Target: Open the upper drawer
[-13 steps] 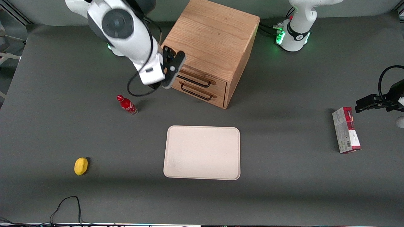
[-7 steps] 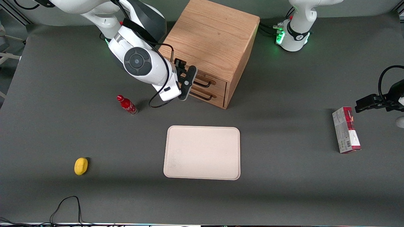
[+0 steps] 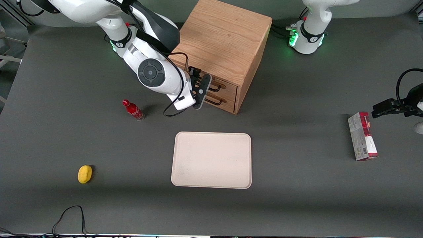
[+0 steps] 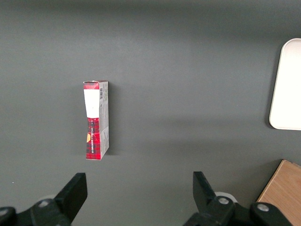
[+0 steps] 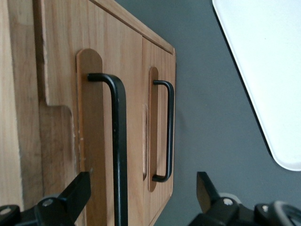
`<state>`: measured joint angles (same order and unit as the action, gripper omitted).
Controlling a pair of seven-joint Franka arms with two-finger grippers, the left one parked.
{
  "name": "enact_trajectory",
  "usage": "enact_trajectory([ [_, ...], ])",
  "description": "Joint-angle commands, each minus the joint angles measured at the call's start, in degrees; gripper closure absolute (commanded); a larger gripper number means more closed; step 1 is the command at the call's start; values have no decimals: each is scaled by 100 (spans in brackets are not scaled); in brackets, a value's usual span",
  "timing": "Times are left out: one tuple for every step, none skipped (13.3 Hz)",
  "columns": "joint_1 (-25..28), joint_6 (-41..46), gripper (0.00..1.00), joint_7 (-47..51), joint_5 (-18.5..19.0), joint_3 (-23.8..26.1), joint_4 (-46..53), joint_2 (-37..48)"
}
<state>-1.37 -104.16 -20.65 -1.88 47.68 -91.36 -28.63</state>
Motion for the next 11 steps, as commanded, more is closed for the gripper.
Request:
enact_trajectory([
  [49,-253,0,-62,56,30,-83,-107],
  [58,-341,0,-62,65,30,-118,-116],
  [58,-376,0,-62,161,30,-145,-133],
  [58,-385,0,-62,275,30,-145,-177],
  [49,-394,0,-71,328,30,-136,-212],
  [49,-394,0,-97,372,30,-127,-230],
  [32,-394,0,-124,442,22,-119,-265],
  [23,-394,0,-124,573,30,-101,-326],
  [14,-394,0,-133,653,22,-84,-353],
  [-29,-403,0,-150,741,22,-66,-414],
  [-47,-403,0,-237,863,13,4,-476],
])
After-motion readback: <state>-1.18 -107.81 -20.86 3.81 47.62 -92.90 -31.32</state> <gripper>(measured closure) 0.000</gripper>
